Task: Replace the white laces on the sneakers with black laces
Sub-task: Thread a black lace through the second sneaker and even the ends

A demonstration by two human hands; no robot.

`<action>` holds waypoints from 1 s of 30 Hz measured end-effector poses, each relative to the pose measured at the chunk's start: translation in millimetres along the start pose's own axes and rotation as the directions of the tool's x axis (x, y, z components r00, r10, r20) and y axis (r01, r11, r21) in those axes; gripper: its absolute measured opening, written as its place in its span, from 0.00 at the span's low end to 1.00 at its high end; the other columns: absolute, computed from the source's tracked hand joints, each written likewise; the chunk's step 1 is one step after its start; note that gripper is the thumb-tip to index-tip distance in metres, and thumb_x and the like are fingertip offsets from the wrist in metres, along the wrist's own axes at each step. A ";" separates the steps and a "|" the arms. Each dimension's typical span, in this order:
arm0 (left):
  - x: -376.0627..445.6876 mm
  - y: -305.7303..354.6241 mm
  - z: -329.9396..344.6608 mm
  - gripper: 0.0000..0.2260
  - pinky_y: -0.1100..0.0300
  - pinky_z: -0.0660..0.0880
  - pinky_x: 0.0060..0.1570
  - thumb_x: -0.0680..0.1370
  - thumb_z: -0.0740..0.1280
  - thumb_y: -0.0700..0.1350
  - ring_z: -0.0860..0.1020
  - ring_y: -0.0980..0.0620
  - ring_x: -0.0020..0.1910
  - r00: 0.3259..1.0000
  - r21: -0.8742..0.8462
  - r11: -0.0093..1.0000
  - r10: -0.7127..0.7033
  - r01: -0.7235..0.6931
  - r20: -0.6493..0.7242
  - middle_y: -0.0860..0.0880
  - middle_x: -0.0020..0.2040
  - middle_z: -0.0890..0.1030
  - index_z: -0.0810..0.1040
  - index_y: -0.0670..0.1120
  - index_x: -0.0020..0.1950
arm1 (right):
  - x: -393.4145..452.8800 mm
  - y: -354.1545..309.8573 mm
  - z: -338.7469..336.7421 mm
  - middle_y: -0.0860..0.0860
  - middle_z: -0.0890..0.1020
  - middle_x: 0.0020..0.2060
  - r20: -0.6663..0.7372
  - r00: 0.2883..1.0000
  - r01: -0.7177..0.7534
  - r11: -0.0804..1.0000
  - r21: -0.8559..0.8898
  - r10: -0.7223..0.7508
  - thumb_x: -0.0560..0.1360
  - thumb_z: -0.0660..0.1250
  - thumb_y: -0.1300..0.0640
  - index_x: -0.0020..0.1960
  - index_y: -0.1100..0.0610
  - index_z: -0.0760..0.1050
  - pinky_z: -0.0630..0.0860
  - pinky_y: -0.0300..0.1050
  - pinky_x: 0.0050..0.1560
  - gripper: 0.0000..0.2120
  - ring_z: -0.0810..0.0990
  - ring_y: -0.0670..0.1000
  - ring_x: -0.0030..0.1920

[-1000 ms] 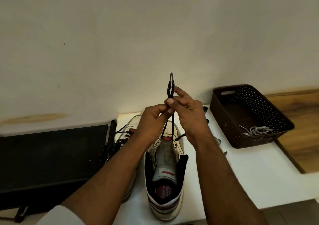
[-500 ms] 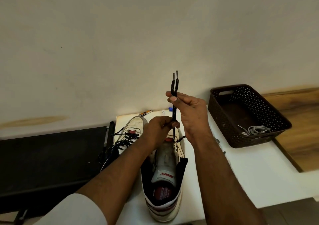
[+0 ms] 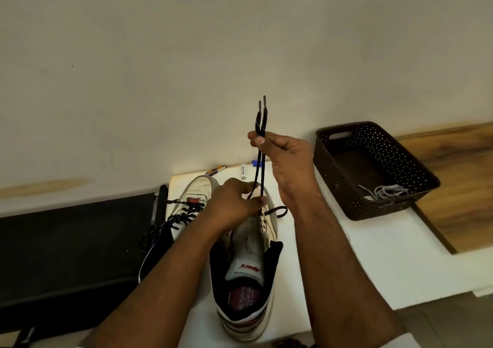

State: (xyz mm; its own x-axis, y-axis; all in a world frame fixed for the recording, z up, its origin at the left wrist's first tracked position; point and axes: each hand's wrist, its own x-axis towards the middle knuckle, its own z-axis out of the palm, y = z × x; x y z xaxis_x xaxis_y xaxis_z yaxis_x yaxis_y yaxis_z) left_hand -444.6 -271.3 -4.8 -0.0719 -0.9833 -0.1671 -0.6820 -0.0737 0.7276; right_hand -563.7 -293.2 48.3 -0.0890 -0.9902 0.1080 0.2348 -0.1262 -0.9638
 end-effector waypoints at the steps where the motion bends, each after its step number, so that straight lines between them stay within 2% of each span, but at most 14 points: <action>1: -2.3 6.6 2.7 0.15 0.57 0.74 0.47 0.77 0.67 0.56 0.78 0.49 0.49 0.996 0.061 0.998 -0.014 0.020 -0.085 0.47 0.47 0.80 0.82 0.45 0.47 | -0.9 0.3 1.8 0.47 0.85 0.44 0.015 1.000 -0.008 1.000 -0.002 0.008 0.74 0.69 0.65 0.50 0.62 0.82 0.75 0.32 0.54 0.06 0.83 0.44 0.49; 3: -1.5 17.0 8.9 0.18 0.57 0.72 0.41 0.80 0.62 0.56 0.79 0.46 0.44 0.980 0.215 0.975 -0.016 0.060 -0.198 0.45 0.42 0.81 0.81 0.44 0.43 | -3.1 0.6 6.9 0.46 0.85 0.44 0.040 0.999 -0.022 1.000 -0.007 0.022 0.74 0.69 0.65 0.50 0.61 0.83 0.75 0.35 0.57 0.06 0.83 0.46 0.51; 6: 4.9 23.3 13.9 0.17 0.54 0.75 0.51 0.83 0.56 0.51 0.80 0.44 0.50 0.974 0.429 0.900 0.022 0.079 -0.224 0.42 0.50 0.82 0.81 0.42 0.52 | -3.4 3.6 8.1 0.48 0.85 0.43 0.053 0.999 -0.006 0.999 -0.050 0.009 0.75 0.68 0.64 0.52 0.61 0.82 0.75 0.34 0.56 0.07 0.82 0.48 0.52; 8: 6.6 25.2 10.3 0.14 0.54 0.74 0.52 0.82 0.59 0.48 0.79 0.44 0.52 0.966 0.447 0.890 0.034 0.087 -0.257 0.43 0.52 0.81 0.80 0.42 0.54 | -2.1 5.1 4.9 0.50 0.84 0.45 0.049 0.999 -0.002 0.998 -0.057 0.005 0.75 0.68 0.65 0.53 0.62 0.82 0.75 0.34 0.55 0.08 0.82 0.49 0.52; 10: 6.8 26.9 3.9 0.09 0.53 0.77 0.50 0.77 0.64 0.43 0.80 0.42 0.49 0.954 0.324 0.945 0.052 0.049 -0.297 0.41 0.49 0.83 0.81 0.40 0.51 | -0.4 6.3 1.5 0.50 0.84 0.45 0.046 0.999 0.006 0.998 -0.063 -0.003 0.75 0.68 0.65 0.54 0.64 0.82 0.75 0.36 0.57 0.09 0.82 0.49 0.53; 12: 6.5 29.7 -4.2 0.06 0.49 0.79 0.45 0.74 0.67 0.38 0.82 0.41 0.40 0.963 0.104 0.994 0.006 0.022 -0.270 0.39 0.39 0.83 0.82 0.37 0.42 | 1.3 8.1 -0.4 0.50 0.84 0.44 0.042 0.999 0.002 0.998 -0.068 0.001 0.75 0.68 0.65 0.54 0.63 0.82 0.75 0.36 0.58 0.09 0.82 0.48 0.53; 15: 1.3 32.2 -16.0 0.04 0.44 0.82 0.41 0.74 0.69 0.33 0.83 0.38 0.35 0.992 -0.259 0.960 -0.121 0.110 -0.027 0.36 0.34 0.82 0.81 0.33 0.41 | 0.9 9.9 -1.9 0.48 0.85 0.45 0.049 0.998 -0.034 0.996 -0.077 0.038 0.75 0.69 0.62 0.52 0.61 0.83 0.74 0.34 0.55 0.07 0.82 0.44 0.52; 18: -4.6 32.9 -23.2 0.05 0.52 0.82 0.35 0.75 0.68 0.31 0.83 0.40 0.34 0.979 -0.372 0.908 -0.156 0.195 0.133 0.34 0.38 0.82 0.79 0.30 0.49 | -4.4 15.5 -14.0 0.43 0.84 0.42 0.035 0.988 -0.142 0.982 -0.126 0.148 0.78 0.65 0.56 0.46 0.53 0.82 0.73 0.32 0.47 0.07 0.81 0.35 0.44; 20: -5.2 32.6 -25.6 0.06 0.59 0.79 0.27 0.76 0.67 0.30 0.82 0.47 0.27 0.981 -0.404 0.895 -0.153 0.190 0.122 0.36 0.35 0.81 0.78 0.28 0.50 | -9.6 29.7 -25.1 0.52 0.83 0.46 -0.038 0.969 -0.242 0.922 -0.301 0.242 0.80 0.62 0.55 0.47 0.56 0.80 0.75 0.41 0.46 0.10 0.81 0.45 0.44; 21: -3.8 32.5 -26.8 0.06 0.61 0.77 0.25 0.76 0.67 0.30 0.80 0.49 0.25 0.982 -0.417 0.889 -0.157 0.189 0.109 0.37 0.35 0.80 0.78 0.28 0.50 | -12.4 39.0 -29.9 0.56 0.83 0.48 -0.057 0.957 -0.281 0.866 -0.413 0.283 0.80 0.61 0.57 0.52 0.60 0.80 0.75 0.44 0.46 0.10 0.80 0.52 0.45; 23: 3.1 29.4 -27.0 0.06 0.59 0.78 0.25 0.77 0.66 0.31 0.78 0.50 0.25 0.985 -0.359 0.918 -0.161 0.171 0.059 0.38 0.35 0.79 0.78 0.29 0.51 | -19.8 56.9 -33.3 0.55 0.82 0.47 -0.026 0.930 -0.316 0.760 -0.568 0.367 0.78 0.62 0.61 0.59 0.59 0.80 0.72 0.40 0.40 0.12 0.77 0.50 0.41; 26: 11.8 24.8 -24.9 0.14 0.61 0.76 0.37 0.77 0.61 0.33 0.81 0.48 0.38 0.999 -0.069 0.997 -0.022 0.019 -0.038 0.44 0.45 0.83 0.79 0.39 0.60 | -27.8 66.4 -23.5 0.51 0.81 0.41 0.080 0.913 -0.305 0.800 -0.517 0.400 0.79 0.62 0.63 0.59 0.58 0.80 0.70 0.37 0.40 0.12 0.74 0.43 0.35; 28: 12.2 24.5 -23.9 0.23 0.61 0.73 0.45 0.77 0.58 0.34 0.79 0.48 0.50 0.995 0.091 0.991 0.099 -0.097 -0.019 0.45 0.60 0.80 0.71 0.46 0.72 | -30.2 67.7 -16.1 0.50 0.81 0.38 0.128 0.917 -0.282 0.842 -0.461 0.377 0.79 0.62 0.62 0.55 0.57 0.81 0.72 0.40 0.43 0.11 0.76 0.44 0.36; 30: 12.1 23.8 -25.1 0.28 0.60 0.71 0.42 0.79 0.56 0.36 0.77 0.52 0.42 0.987 0.150 0.976 0.157 -0.160 0.037 0.44 0.54 0.80 0.59 0.52 0.78 | -30.4 69.8 -11.7 0.55 0.84 0.40 0.151 0.910 -0.279 0.841 -0.464 0.386 0.79 0.62 0.60 0.50 0.58 0.83 0.74 0.47 0.46 0.10 0.78 0.49 0.40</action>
State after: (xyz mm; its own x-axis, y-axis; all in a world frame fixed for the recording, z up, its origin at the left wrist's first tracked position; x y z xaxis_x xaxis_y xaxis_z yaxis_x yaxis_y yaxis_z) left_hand -443.4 -289.1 27.2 -0.2043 -0.9760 -0.0753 -0.7628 0.1105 0.6371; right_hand -556.0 -271.2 -25.2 0.1560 -0.9590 -0.2368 -0.2267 0.1986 -0.9535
